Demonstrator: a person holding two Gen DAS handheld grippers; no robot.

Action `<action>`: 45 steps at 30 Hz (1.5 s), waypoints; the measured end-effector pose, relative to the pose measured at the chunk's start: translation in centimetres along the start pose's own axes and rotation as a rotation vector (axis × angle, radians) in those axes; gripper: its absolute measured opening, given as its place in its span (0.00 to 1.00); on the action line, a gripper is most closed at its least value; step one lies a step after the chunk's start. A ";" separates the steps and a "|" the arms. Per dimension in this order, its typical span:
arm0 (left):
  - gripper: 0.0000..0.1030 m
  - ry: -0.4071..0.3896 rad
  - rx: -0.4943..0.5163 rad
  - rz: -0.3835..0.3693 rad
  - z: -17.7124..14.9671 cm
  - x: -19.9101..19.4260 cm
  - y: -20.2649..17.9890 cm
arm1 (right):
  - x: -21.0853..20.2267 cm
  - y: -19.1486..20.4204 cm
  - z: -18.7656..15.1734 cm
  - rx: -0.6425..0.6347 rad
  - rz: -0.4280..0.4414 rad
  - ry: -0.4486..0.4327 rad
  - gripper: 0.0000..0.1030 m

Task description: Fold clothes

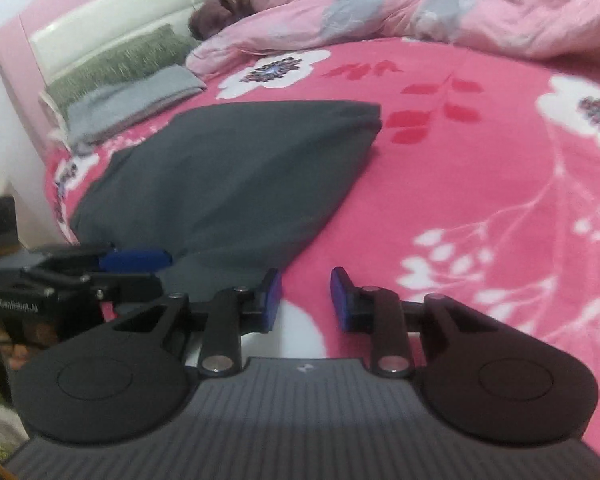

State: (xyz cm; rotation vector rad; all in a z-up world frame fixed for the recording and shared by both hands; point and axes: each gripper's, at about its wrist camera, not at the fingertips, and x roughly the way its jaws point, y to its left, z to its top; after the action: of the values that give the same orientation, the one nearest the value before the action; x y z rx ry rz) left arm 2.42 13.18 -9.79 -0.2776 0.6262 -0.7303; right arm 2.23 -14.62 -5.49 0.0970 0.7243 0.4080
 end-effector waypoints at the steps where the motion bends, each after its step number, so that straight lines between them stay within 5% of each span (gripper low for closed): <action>1: 0.46 0.000 0.001 0.003 0.0 0.0 -0.1 | -0.2 0.4 0.5 -0.016 0.002 -0.034 0.25; 6: 0.46 -0.002 0.019 0.030 -0.1 0.2 -0.6 | 1.5 1.7 3.5 -0.084 -0.009 -0.165 0.25; 11: 0.46 -0.004 0.017 0.030 -0.2 0.0 -0.5 | 6.4 -1.2 3.1 -0.026 -0.050 -0.055 0.20; 16: 0.46 -0.006 0.009 0.025 -0.2 0.0 -0.4 | 3.5 -4.0 1.6 0.126 -0.048 -0.058 0.20; 18: 0.47 -0.006 0.002 0.019 -0.1 0.0 -0.2 | 2.8 -4.1 2.4 0.121 -0.087 -0.067 0.20; 21: 0.47 -0.007 0.001 0.020 -0.1 0.0 -0.2 | 2.8 -3.9 4.5 0.129 -0.030 -0.129 0.20; 24: 0.47 -0.010 0.013 0.028 -0.2 -0.1 -0.4 | 5.8 -4.2 6.3 0.166 0.047 -0.125 0.19; 27: 0.47 -0.010 0.012 0.029 -0.2 -0.1 -0.4 | 10.0 -6.6 6.4 0.205 -0.046 -0.076 0.13; 29: 0.47 -0.010 0.006 0.024 -0.2 -0.1 -0.3 | 9.9 -9.8 6.2 0.390 -0.029 -0.109 0.04; 31: 0.47 -0.010 0.006 0.021 -0.2 -0.1 -0.2 | 8.6 -11.3 6.3 0.462 -0.084 -0.152 0.06; 36: 0.47 -0.011 0.002 0.015 -0.2 -0.2 -0.1 | 5.0 -10.0 6.5 0.418 -0.011 -0.201 0.09; 41: 0.48 -0.011 0.007 0.019 -0.3 -0.2 -0.3 | 8.2 -6.1 8.4 0.265 0.104 -0.084 0.09; 45: 0.48 -0.013 0.013 0.021 -0.4 -0.3 -0.4 | 11.3 -6.0 9.5 0.265 -0.129 -0.061 0.04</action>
State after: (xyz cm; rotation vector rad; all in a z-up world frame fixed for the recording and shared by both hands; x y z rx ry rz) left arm 1.84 13.06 -9.79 -0.2634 0.6117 -0.7113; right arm 18.10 -15.14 -6.78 0.3100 0.7170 0.1837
